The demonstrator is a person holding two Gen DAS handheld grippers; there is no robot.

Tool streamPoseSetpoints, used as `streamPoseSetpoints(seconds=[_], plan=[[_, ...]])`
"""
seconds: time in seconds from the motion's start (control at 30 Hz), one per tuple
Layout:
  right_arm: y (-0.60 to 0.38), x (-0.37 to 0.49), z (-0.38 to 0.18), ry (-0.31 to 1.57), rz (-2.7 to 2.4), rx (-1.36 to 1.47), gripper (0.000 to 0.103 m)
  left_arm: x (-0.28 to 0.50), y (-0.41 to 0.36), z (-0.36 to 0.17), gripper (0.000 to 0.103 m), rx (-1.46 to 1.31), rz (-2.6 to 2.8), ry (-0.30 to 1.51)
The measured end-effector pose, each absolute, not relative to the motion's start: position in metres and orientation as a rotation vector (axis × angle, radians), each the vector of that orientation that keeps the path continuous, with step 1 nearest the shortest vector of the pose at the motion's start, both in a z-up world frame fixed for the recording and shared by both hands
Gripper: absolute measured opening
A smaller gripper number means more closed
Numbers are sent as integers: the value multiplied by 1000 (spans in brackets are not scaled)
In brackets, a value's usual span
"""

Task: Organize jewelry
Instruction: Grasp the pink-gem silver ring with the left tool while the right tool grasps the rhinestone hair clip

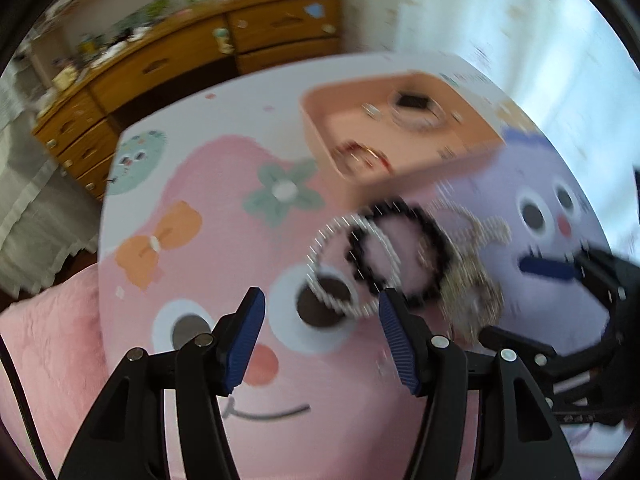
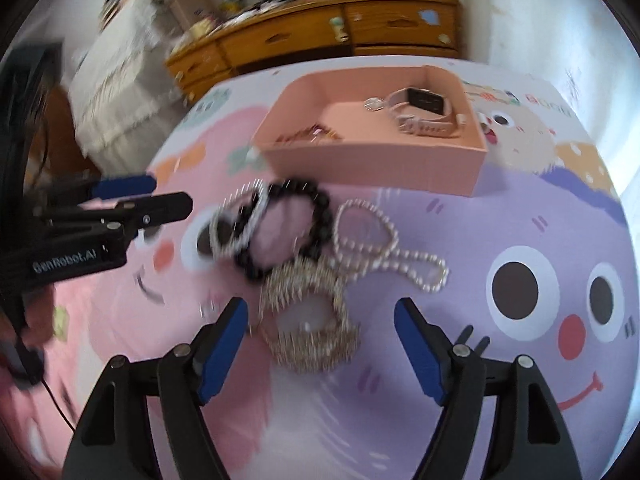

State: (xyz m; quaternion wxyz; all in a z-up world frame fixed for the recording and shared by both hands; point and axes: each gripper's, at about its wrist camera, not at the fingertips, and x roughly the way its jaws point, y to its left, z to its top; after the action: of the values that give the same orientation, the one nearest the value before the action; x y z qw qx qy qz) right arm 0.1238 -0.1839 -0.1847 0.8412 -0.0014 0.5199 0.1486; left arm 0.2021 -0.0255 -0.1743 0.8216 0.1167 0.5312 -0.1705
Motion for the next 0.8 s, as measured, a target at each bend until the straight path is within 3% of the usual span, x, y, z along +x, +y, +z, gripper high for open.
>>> streamPoseSetpoints(seconds=[0.2, 0.43, 0.73, 0.8], plan=[[-157, 96, -194, 1031, 376, -278, 80, 177, -31, -186, 58, 278, -525, 1162], [-146, 92, -201, 1007, 385, -349, 80, 164, -46, -200, 54, 385, -646, 1147], [-140, 94, -205, 976, 329, -354, 80, 162, -52, -214, 31, 440, -705, 1133], [-139, 96, -205, 975, 323, -344, 80, 162, -52, -217, 15, 451, -713, 1137]])
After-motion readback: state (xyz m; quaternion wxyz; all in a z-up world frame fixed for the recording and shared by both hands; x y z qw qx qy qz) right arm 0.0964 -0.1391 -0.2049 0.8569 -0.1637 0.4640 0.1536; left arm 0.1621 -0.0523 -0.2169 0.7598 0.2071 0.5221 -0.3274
